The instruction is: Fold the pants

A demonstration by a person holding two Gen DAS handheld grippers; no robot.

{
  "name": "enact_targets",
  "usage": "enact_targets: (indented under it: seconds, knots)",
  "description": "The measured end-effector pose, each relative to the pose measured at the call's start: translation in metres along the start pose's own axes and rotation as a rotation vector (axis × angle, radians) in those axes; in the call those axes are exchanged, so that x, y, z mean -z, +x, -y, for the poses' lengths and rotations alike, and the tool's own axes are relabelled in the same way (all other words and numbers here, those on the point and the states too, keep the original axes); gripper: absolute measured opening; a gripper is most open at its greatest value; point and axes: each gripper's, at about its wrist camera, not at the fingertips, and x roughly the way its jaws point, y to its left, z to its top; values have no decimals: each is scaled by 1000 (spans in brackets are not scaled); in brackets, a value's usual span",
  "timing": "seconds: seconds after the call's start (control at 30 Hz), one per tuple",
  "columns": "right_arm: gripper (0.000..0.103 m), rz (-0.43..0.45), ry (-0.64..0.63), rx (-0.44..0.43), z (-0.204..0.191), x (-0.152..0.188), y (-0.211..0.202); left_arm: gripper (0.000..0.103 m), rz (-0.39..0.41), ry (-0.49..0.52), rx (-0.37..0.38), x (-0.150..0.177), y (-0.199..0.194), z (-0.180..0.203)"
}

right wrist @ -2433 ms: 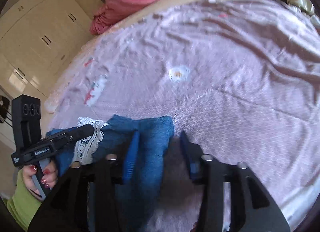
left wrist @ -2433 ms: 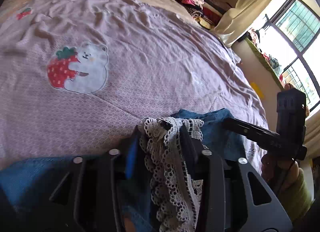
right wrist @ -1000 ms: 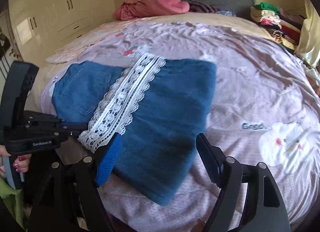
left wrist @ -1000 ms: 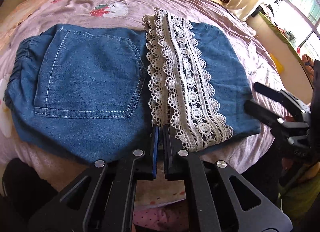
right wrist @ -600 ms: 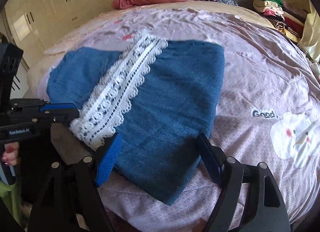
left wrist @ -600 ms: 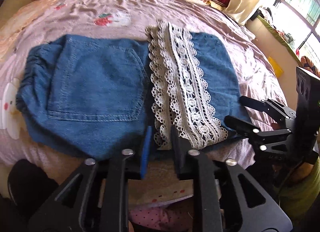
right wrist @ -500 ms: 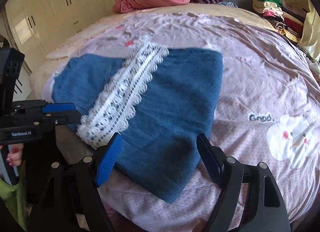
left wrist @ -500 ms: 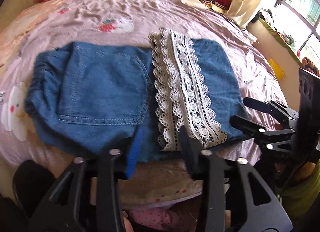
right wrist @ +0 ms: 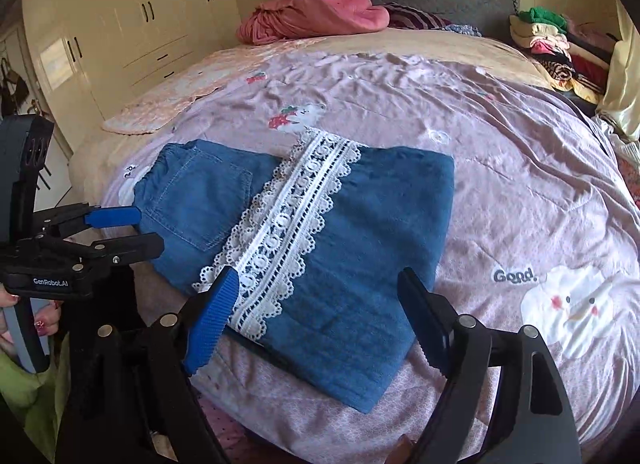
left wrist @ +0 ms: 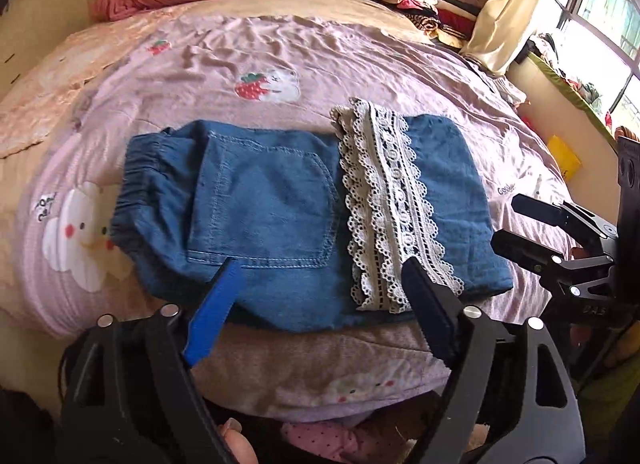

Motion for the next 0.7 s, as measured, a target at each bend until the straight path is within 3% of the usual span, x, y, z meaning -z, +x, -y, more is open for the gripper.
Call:
enact_targets:
  seconds: [0.23, 0.3, 0.7]
  knots:
    - [82, -2, -12, 8, -7, -12, 7, 92, 35, 3, -50, -1, -7, -14]
    - [93, -2, -18, 14, -9, -17, 10, 93, 40, -6, -57, -1, -8, -20]
    - [93, -4, -131, -1, -45, -69, 41, 93, 64, -125, -91, 2, -10, -75]
